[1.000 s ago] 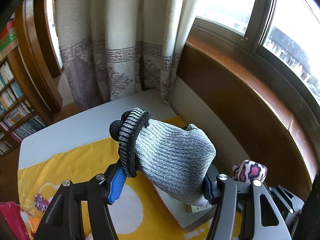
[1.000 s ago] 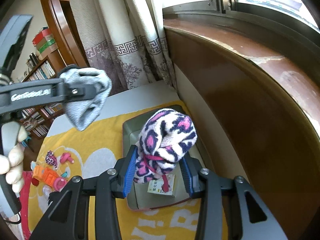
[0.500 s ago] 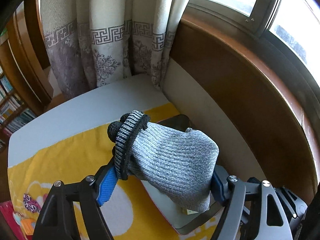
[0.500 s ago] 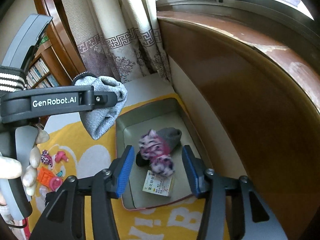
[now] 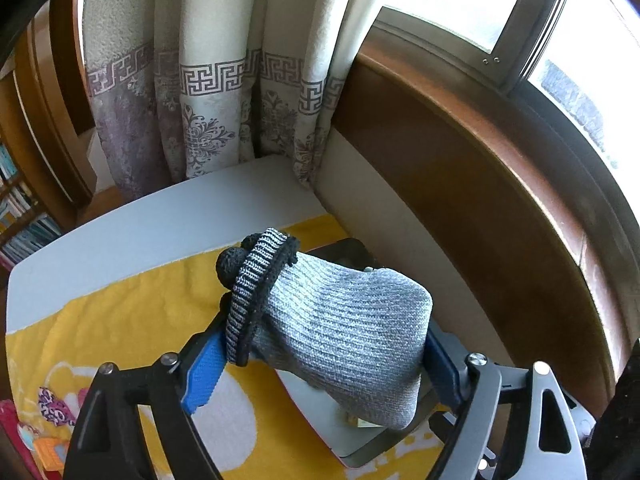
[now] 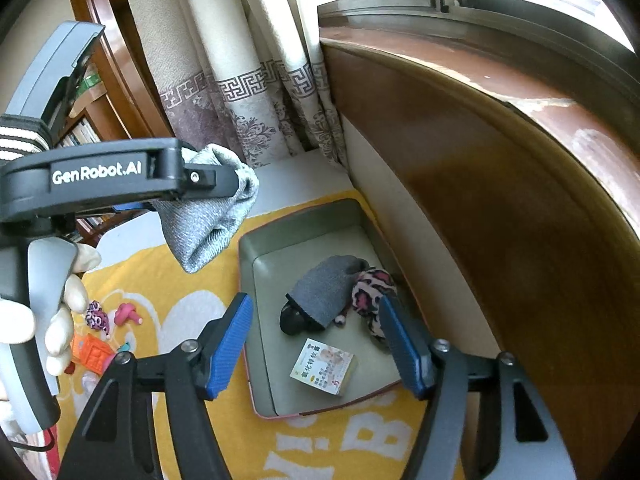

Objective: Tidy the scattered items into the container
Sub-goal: 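Carry both socks to the grey tray and open both tools to drop them, then move both tools back over the remaining toys on the rug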

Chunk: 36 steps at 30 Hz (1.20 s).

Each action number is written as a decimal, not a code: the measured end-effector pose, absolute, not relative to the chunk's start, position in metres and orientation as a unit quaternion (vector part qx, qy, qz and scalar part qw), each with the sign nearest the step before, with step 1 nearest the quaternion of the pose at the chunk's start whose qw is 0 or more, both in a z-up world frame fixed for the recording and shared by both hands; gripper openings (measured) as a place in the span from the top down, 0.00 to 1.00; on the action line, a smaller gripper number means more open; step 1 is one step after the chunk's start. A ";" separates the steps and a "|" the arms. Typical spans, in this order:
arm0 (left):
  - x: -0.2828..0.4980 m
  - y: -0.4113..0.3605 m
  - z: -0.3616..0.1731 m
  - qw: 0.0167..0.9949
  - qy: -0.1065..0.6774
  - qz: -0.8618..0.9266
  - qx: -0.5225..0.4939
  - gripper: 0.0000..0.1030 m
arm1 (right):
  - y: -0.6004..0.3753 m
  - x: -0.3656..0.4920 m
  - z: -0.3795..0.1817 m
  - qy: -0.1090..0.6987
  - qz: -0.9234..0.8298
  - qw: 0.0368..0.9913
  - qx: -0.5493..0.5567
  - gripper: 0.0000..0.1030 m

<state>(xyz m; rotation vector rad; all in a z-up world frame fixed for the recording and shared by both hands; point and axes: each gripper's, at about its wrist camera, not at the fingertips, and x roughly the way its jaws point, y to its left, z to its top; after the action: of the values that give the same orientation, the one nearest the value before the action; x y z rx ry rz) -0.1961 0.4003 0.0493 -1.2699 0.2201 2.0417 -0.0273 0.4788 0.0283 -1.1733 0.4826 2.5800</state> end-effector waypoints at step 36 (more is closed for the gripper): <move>-0.164 0.343 0.077 0.303 0.081 0.829 -0.462 0.00 | 0.470 -0.001 0.039 0.174 0.884 0.131 -0.414 0.32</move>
<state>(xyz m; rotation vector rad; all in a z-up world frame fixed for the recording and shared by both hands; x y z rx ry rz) -0.1635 0.3428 0.0768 -1.2255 0.2151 2.1976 -0.0011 0.4700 0.0391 -1.2035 0.5066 2.5666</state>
